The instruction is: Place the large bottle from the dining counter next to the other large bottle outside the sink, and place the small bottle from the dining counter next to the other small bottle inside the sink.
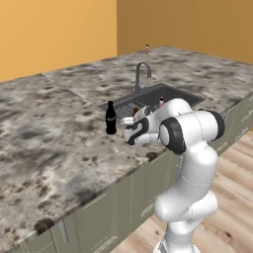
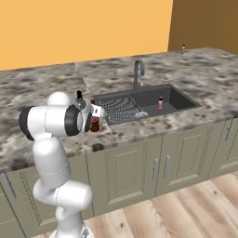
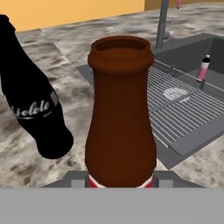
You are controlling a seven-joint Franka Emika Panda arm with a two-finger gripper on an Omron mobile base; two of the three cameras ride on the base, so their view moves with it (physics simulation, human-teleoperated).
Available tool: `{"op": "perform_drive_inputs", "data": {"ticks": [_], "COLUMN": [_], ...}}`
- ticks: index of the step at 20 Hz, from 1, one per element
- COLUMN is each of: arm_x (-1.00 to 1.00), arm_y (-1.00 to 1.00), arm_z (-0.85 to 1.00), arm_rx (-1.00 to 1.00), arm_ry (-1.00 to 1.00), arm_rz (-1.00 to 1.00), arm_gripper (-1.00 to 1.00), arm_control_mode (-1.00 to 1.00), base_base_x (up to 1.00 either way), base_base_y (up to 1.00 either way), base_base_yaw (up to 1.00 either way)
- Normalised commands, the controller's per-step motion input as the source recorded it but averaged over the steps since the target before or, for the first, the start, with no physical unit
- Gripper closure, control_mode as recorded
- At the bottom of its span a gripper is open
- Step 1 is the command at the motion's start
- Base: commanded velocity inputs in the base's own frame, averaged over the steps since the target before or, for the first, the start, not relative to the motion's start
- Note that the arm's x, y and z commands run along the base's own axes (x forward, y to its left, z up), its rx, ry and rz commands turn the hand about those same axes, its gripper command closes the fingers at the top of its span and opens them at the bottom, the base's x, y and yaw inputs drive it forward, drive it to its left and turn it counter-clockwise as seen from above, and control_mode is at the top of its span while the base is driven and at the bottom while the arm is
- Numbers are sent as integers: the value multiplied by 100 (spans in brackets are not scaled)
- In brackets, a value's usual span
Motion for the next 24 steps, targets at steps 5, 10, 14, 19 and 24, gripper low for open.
{"op": "perform_drive_inputs", "data": {"ticks": [5, 10, 14, 19, 24], "arm_x": [-22, -31, -22, -26, -26], "arm_y": [2, 0, 0, 0, 0], "arm_z": [-3, 0, 21, 63, 69], "arm_rx": [-2, -1, 0, 0, -6], "arm_ry": [-5, -7, -8, -8, -3], "arm_rz": [1, 3, 7, 6, 1], "arm_gripper": [-100, -100, -100, -100, -100], "arm_control_mode": [-100, -100, -100, -100, -100], "base_base_x": [0, 0, 0, 0, 0], "base_base_y": [0, 0, 0, 0, 0], "base_base_yaw": [0, 0, 0, 0, 0]}}
